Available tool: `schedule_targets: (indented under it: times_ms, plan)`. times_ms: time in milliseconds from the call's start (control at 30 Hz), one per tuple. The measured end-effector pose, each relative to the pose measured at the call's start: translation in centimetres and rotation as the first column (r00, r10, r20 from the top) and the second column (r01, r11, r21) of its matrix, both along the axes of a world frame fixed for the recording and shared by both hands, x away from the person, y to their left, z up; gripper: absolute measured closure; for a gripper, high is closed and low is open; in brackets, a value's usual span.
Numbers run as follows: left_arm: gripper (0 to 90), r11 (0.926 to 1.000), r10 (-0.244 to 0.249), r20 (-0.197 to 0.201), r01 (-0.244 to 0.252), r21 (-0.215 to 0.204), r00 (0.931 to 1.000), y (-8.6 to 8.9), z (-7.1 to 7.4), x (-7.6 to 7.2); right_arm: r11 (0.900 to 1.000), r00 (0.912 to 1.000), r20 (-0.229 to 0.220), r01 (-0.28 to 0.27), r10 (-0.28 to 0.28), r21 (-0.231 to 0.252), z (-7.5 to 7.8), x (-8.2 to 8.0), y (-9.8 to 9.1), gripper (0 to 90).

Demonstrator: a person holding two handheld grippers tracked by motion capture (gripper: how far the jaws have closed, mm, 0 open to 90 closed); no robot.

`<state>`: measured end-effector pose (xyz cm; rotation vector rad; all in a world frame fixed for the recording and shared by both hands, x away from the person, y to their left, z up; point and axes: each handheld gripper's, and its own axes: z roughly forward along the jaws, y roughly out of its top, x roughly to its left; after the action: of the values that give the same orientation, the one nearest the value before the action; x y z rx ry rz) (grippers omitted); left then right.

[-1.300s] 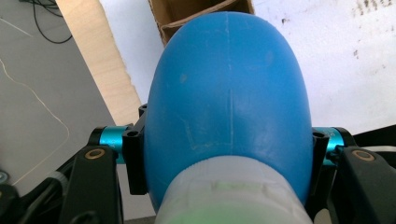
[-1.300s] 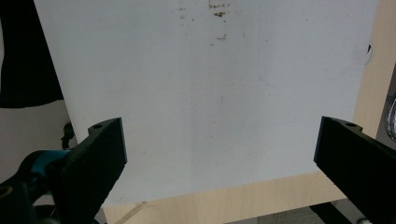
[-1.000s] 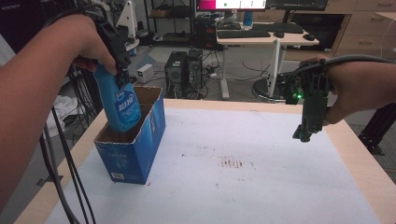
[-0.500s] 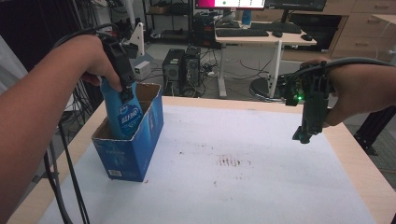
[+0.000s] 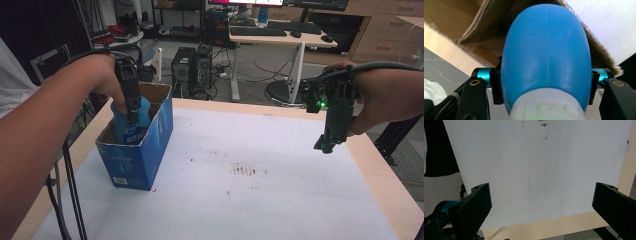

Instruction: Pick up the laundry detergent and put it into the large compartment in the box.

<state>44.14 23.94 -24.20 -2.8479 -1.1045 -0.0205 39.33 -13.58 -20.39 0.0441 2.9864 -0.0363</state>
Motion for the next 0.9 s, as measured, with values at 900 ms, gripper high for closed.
schedule_targets:
  times_ms: [900]
  plan:
    - [38.0,0.9787,-0.205,-0.015,0.205,-0.016,0.9786,0.1,-4.9,-0.2,0.9999,0.9999,-0.017,0.002,-0.002,-0.011,-0.8,0.3,0.9,1.4]
